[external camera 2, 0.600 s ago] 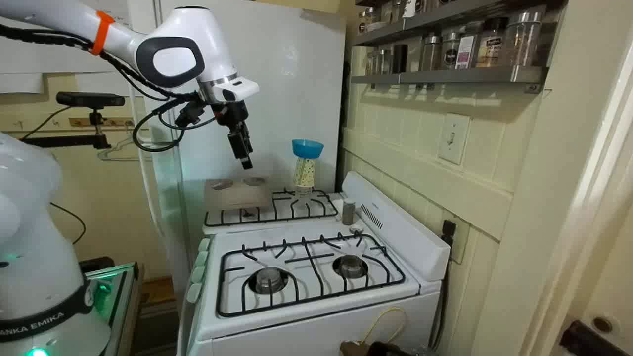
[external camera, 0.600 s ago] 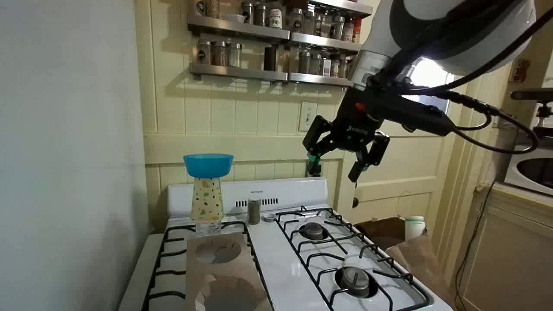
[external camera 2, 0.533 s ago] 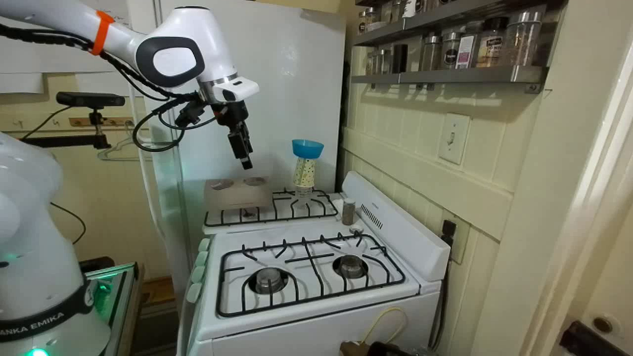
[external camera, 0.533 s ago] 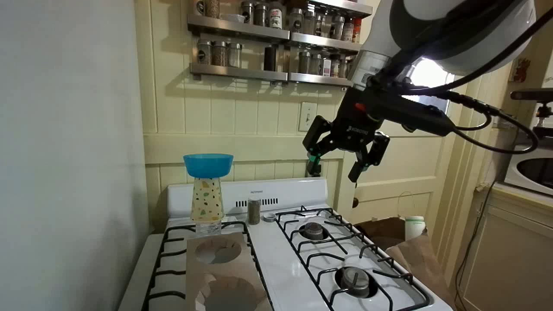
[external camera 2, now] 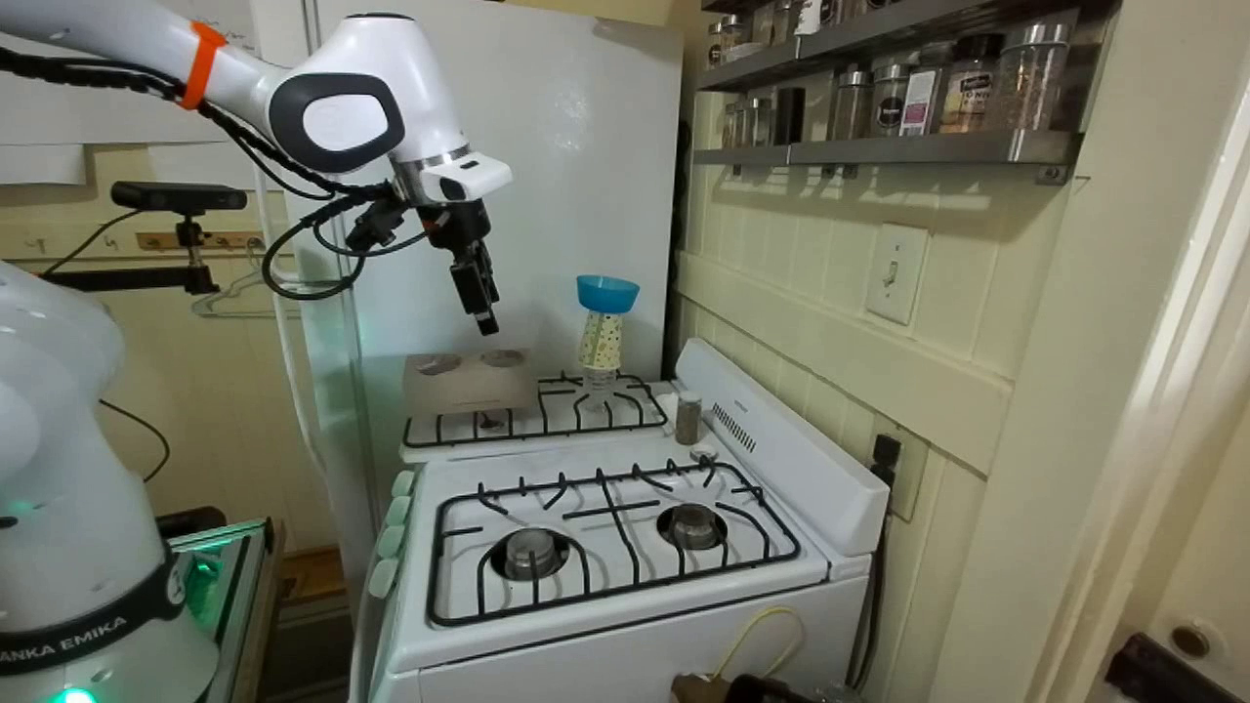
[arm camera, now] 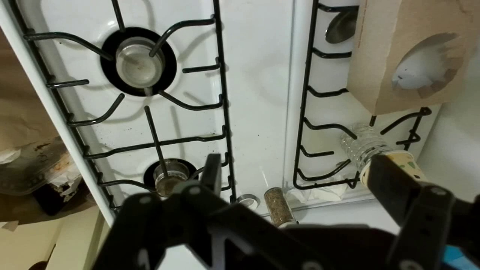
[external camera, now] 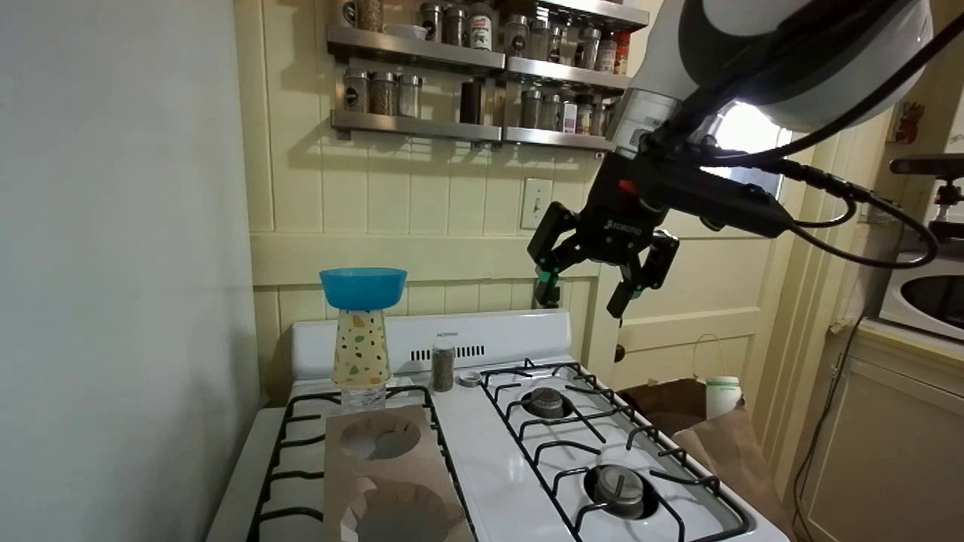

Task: Move the bowl and cup to the right side of the stove

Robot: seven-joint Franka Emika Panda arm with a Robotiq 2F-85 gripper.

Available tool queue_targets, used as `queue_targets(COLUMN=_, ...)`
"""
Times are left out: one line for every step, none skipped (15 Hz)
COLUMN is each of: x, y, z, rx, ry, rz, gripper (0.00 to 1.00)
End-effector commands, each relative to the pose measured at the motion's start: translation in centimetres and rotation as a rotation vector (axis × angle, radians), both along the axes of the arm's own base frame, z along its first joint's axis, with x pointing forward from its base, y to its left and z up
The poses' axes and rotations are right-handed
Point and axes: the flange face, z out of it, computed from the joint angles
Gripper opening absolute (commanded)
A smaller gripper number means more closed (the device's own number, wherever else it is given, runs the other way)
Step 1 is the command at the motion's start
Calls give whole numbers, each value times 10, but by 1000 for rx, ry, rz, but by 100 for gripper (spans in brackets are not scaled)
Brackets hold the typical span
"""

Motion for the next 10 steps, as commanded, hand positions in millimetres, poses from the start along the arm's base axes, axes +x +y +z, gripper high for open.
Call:
queue_targets(x=17, y=-2, z=8, rx=5, ry=7, rz=21, gripper=100)
queue_targets(x=24, y=-3, z=11, rx=3, ry=11, rz=35, gripper=100)
queue_targets(x=36, y=-5, z=17, rx=-10, ry=18, rz=57, gripper=100)
queue_targets(x=43, y=-5, z=22, rx=-6, ry=18, rz=81, gripper=100)
queue_targets(x=55, y=-4, z=27, rx=-7, ry=16, rz=107, gripper=100)
queue_targets(x=68, y=-2, z=31, rx=-10, ry=15, rz=115, gripper=100)
queue_targets(x=83, y=3, z=36, rx=-15, ry=6, rz=119, gripper=100)
queue_targets(x=94, y=6, z=40, rx=-14, ry=0, rz=127, gripper=100)
queue_targets(x=111, y=13, z=48, rx=-12, ry=-17, rz=120, gripper=100)
queue_targets(x=123, y=18, z=54, rx=-12, ry=-26, rz=115, gripper=100)
